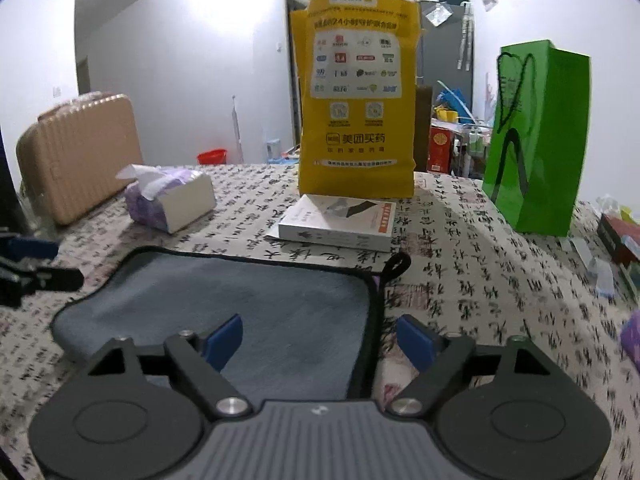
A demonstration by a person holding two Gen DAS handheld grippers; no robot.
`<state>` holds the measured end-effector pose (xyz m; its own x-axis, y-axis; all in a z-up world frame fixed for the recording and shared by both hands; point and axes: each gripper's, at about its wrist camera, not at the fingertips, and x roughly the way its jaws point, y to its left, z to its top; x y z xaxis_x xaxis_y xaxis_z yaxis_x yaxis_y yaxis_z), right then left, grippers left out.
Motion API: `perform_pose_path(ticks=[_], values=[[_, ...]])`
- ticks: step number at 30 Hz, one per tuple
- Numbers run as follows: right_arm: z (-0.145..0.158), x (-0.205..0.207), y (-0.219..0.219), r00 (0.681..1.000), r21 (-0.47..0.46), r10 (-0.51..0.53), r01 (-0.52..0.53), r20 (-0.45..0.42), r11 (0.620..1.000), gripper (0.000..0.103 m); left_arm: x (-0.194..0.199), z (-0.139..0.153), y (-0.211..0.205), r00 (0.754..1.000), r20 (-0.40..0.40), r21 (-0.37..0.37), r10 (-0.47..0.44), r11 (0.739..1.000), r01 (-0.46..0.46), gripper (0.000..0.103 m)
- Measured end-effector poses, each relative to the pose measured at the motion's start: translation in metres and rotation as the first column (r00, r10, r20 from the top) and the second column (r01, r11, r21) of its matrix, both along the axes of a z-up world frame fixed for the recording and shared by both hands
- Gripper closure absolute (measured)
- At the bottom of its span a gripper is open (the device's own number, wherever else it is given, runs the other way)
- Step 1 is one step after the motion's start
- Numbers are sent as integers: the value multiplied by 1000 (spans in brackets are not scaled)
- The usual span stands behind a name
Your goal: Fold towel
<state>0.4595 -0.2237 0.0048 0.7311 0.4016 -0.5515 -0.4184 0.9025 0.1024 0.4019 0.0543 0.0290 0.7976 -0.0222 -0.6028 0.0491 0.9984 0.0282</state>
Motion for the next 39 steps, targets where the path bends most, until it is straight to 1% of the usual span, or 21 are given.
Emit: perform_pose_path(ticks=[6,13,19,24,25,26,28,35,39], values=[[3,-33,0,1000,43,-16,15,6,999,17,-27,5,-3,1000,18,-19,20,1000,-20,7],[14,-68,1,999,45,-8,7,39,999,16,-58,10,1,998,46,-24,51,998,-50,4],[23,-99,1,997,16,1,-2,72,1000,14,-87,11,-2,995,80,-11,63,998,-62,2],[29,-120,0,995,-4,16,-16,96,1000,13,-113,14,-5,993,106,-12,54,999,-53,0],[31,-124,0,995,-4,16,-15,101,1000,12,-116,14,-6,993,108,-12,53,999,-52,0],[32,-128,-1,994,-5,14,-14,106,1000,7,-120,15,-6,993,109,-11,55,998,-54,0],[33,-138,-2,993,-7,8,-7,117,1000,4,-126,15,-6,992,108,-8,64,998,-63,0],[34,-163,-5,991,-39,8,-3,136,999,4,-149,18,-4,989,128,-18,79,997,-77,0],[37,-175,-5,989,-50,6,1,150,999,4,-160,20,-7,988,140,-13,70,998,-68,0]])
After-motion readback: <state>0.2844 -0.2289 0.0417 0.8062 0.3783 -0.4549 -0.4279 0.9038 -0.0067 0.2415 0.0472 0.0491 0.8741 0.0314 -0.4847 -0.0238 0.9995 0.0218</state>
